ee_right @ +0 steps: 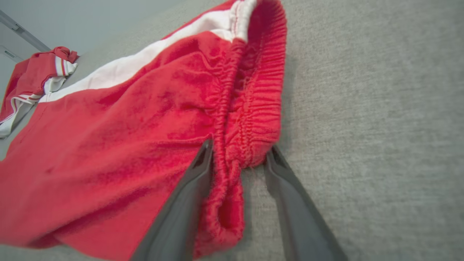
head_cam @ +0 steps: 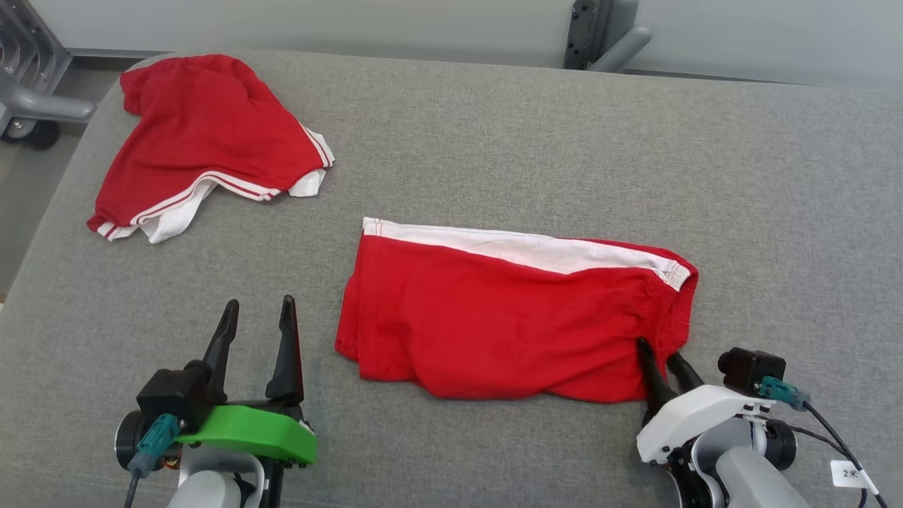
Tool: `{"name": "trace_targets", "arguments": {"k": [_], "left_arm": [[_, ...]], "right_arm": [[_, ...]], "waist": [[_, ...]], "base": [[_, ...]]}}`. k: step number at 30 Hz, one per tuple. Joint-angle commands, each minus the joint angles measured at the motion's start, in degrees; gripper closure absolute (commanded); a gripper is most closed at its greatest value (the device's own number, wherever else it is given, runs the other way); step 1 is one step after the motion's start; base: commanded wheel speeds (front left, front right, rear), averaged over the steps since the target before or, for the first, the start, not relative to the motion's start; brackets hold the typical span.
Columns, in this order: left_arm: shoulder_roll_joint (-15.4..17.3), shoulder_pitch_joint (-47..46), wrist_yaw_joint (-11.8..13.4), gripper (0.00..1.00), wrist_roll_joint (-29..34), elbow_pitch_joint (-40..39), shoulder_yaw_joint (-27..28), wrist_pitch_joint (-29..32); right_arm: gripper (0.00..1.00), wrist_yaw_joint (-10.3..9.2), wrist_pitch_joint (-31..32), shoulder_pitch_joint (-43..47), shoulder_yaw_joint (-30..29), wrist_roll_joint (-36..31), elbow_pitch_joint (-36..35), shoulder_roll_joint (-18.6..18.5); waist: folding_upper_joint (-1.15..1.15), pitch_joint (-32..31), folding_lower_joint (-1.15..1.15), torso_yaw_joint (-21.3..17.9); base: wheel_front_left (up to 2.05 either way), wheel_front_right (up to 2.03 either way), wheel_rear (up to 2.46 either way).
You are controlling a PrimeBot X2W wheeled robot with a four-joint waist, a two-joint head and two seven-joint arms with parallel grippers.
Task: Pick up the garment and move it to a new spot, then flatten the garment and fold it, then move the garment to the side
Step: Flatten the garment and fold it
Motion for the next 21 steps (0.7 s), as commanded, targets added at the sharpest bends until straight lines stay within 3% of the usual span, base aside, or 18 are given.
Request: {"name": "trace_targets", "arguments": {"k": [1,2,4,6,14,21], "left_arm": [[-0.4,0.2,-0.4,0.00,1.0,0.1,0.5,-0.2],[-0.7,0.0,-0.7,0.00,1.4,0.3,1.2,-0.2],[-1.0,0.1,-1.0,0.00,1.7,0.5,1.8,-0.2],[-1.3,0.2,-1.4,0.00,2.2,0.6,2.4,-0.2],[-2.6,0.1,-2.5,0.00,4.2,0.5,3.8,-0.2],[-3.9,-0.8,-3.3,0.00,4.8,0.1,4.8,-0.1]], "right_arm": [[0.60,0.02,0.5,0.0,1.2,0.8,1.9,0.6],[0.73,0.02,-0.2,-1.0,1.7,2.5,2.9,0.5],[0.82,0.00,-0.7,-2.1,2.1,3.7,3.9,0.4],[1.00,-0.02,-1.1,-3.0,2.3,5.3,4.6,0.4],[1.00,-0.03,-1.8,-5.5,0.3,9.5,3.0,0.0],[1.00,-0.03,1.8,-4.7,-5.8,6.9,-1.8,-5.9]], "waist": [[0.19,0.2,0.00,-0.1],[0.19,0.3,0.00,-0.2],[0.19,0.3,0.00,-0.3],[0.19,0.2,0.00,-0.5],[0.19,0.0,0.00,-2.5],[0.19,0.6,0.00,-5.2]], "base": [[0.00,0.00,0.00],[0.00,0.00,0.00],[0.00,0.00,0.00],[0.00,0.00,0.00],[0.00,0.00,0.00],[0.00,0.00,0.00]]}}
